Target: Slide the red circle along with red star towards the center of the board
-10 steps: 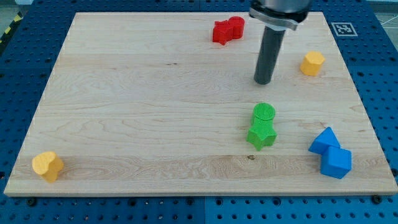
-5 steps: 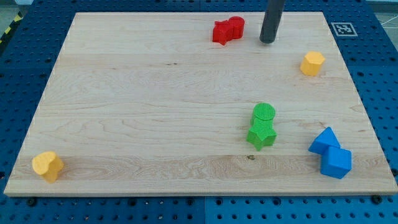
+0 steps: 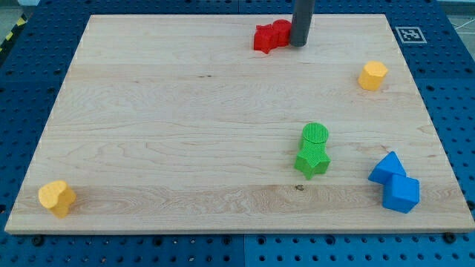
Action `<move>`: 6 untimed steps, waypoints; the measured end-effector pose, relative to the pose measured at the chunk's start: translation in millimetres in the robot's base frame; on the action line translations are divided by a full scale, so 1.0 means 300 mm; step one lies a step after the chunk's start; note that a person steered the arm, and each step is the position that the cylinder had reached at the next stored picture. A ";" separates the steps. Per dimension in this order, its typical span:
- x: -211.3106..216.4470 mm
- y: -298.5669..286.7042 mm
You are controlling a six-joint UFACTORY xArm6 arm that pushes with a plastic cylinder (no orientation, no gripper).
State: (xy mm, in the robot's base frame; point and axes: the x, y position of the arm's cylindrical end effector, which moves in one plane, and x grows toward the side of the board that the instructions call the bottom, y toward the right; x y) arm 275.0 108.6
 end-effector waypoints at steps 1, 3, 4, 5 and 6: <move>0.002 0.022; -0.099 0.090; -0.122 0.061; -0.118 0.013; -0.097 -0.034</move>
State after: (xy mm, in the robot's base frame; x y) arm 246.0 98.3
